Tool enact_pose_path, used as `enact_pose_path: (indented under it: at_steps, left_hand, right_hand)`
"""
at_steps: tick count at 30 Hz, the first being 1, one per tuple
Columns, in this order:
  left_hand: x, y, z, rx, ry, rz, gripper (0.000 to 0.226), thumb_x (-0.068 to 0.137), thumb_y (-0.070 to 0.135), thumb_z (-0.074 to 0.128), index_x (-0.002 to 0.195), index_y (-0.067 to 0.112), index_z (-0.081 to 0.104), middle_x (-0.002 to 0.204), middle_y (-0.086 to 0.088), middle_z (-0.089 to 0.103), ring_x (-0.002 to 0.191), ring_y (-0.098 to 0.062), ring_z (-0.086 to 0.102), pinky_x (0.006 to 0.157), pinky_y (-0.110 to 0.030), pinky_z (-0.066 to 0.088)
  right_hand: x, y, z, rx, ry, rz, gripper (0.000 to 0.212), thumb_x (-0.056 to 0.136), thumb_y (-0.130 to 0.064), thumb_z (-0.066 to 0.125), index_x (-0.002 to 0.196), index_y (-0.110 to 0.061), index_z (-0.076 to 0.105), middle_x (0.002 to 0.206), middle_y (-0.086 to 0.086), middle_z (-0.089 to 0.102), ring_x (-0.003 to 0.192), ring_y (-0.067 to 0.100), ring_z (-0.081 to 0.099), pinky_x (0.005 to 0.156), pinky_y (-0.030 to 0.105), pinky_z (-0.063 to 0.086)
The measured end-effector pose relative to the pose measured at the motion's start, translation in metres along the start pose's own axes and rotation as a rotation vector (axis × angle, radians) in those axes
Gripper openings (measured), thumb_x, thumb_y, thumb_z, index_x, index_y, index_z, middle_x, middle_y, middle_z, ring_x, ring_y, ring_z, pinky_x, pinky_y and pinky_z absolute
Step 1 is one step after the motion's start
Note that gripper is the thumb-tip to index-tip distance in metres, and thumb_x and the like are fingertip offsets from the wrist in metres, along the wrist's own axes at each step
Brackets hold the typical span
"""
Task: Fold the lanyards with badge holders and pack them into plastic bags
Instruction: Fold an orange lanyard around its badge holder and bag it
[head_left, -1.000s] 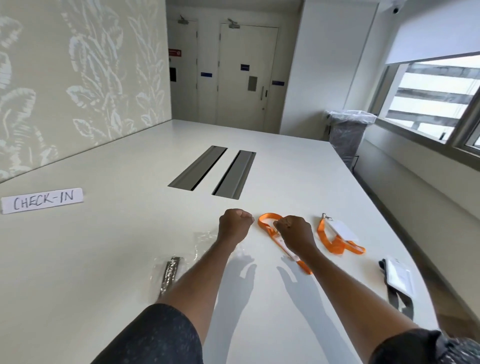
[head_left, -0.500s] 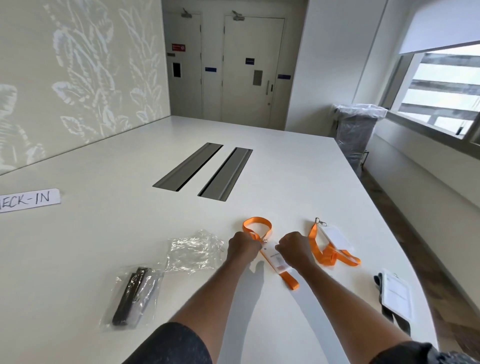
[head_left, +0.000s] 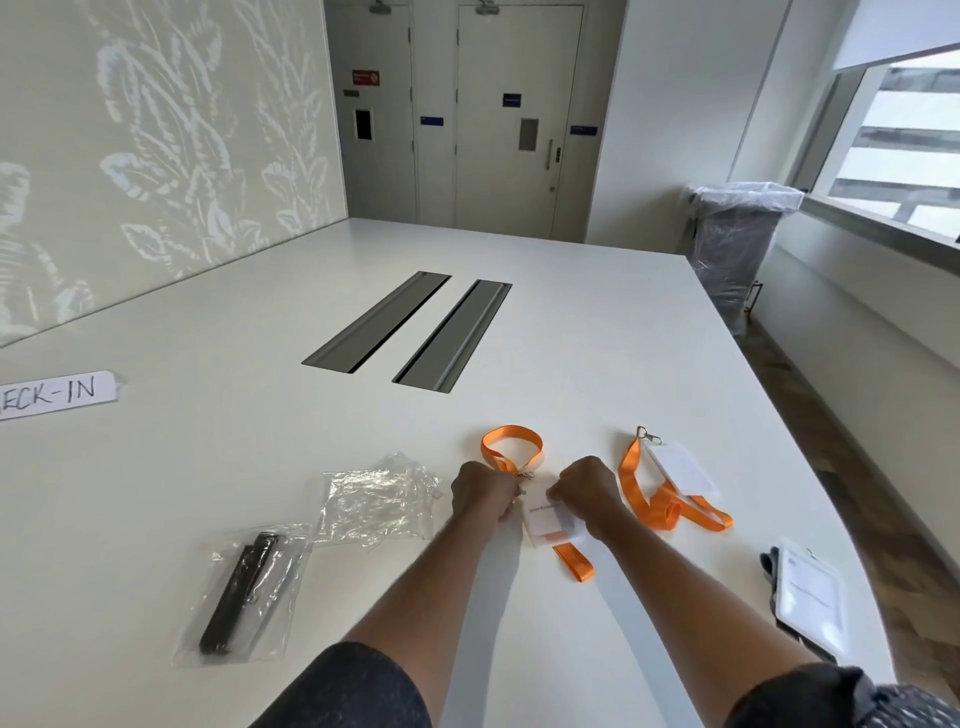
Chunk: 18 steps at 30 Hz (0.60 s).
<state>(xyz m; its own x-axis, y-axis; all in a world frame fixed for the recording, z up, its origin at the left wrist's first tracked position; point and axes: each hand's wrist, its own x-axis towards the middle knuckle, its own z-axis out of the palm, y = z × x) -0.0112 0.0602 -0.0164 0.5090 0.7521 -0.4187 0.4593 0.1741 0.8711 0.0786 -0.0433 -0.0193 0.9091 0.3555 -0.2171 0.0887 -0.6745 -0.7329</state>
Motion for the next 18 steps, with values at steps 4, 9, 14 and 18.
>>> enact_pose_path:
  at_steps: [4, 9, 14, 18]
  left_hand:
    - [-0.007, 0.005, -0.005, -0.101, -0.073, -0.049, 0.011, 0.072, 0.0, 0.072, 0.082, -0.001, 0.068, 0.061, -0.012, 0.059, 0.048, -0.021, 0.053, 0.049, -0.023, 0.044]
    - [-0.017, 0.017, -0.023, -0.184, -0.133, 0.029, 0.017, 0.075, 0.001, 0.072, 0.092, 0.002, 0.07, 0.08, -0.013, 0.068, 0.072, -0.026, 0.064, 0.063, -0.031, 0.053]
    - [-0.036, 0.036, -0.045, -0.275, -0.233, 0.223, 0.017, 0.078, -0.002, 0.071, 0.093, 0.005, 0.07, 0.094, -0.018, 0.073, 0.081, -0.03, 0.069, 0.085, -0.046, 0.058]
    - [-0.054, 0.054, -0.071, -0.326, -0.268, 0.352, 0.014, 0.08, -0.002, 0.07, 0.088, 0.01, 0.071, 0.086, -0.014, 0.073, 0.075, -0.027, 0.067, 0.082, -0.044, 0.057]
  right_hand:
    - [-0.006, -0.007, -0.007, 0.144, -0.107, 0.039, 0.009, 0.074, 0.006, 0.066, 0.082, 0.005, 0.061, 0.069, 0.015, 0.051, 0.055, 0.022, 0.046, 0.046, 0.023, 0.032]
    - [-0.02, -0.017, -0.02, 0.356, -0.161, 0.017, 0.01, 0.08, 0.007, 0.063, 0.088, 0.003, 0.067, 0.071, 0.013, 0.055, 0.061, 0.022, 0.047, 0.051, 0.027, 0.04]
    - [-0.037, -0.035, -0.031, 0.513, -0.177, -0.137, 0.008, 0.084, 0.002, 0.064, 0.081, -0.005, 0.067, 0.077, 0.014, 0.061, 0.06, 0.021, 0.051, 0.055, 0.029, 0.046]
    - [-0.058, -0.05, -0.045, 0.808, -0.212, -0.225, 0.024, 0.093, -0.01, 0.051, 0.092, -0.006, 0.075, 0.099, 0.013, 0.07, 0.06, 0.024, 0.054, 0.059, 0.033, 0.048]
